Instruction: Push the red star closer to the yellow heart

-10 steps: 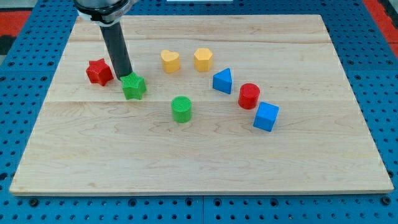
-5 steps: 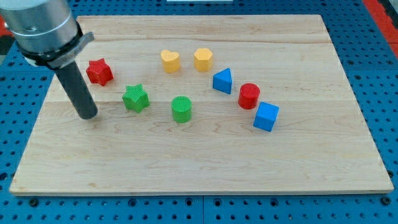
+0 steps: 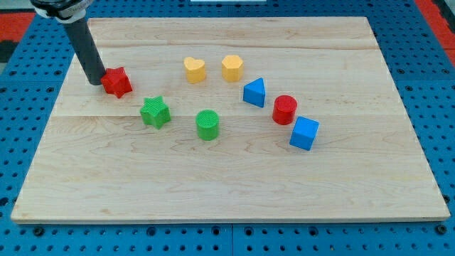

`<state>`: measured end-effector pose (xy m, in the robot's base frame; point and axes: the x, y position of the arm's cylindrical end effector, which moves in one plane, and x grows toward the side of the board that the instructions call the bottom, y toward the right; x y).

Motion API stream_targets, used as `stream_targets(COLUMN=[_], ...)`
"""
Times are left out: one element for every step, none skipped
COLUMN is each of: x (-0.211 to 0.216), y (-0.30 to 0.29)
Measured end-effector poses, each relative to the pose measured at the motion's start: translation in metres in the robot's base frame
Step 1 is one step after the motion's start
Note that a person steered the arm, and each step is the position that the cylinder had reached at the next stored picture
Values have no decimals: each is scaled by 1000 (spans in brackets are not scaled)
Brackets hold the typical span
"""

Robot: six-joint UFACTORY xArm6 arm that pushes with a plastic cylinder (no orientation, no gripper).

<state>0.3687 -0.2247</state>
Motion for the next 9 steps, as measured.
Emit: stream_targets(x=[13,14,14,14,15,17,33,40,40], y=[7,23,46,70,83,102,110,137,168])
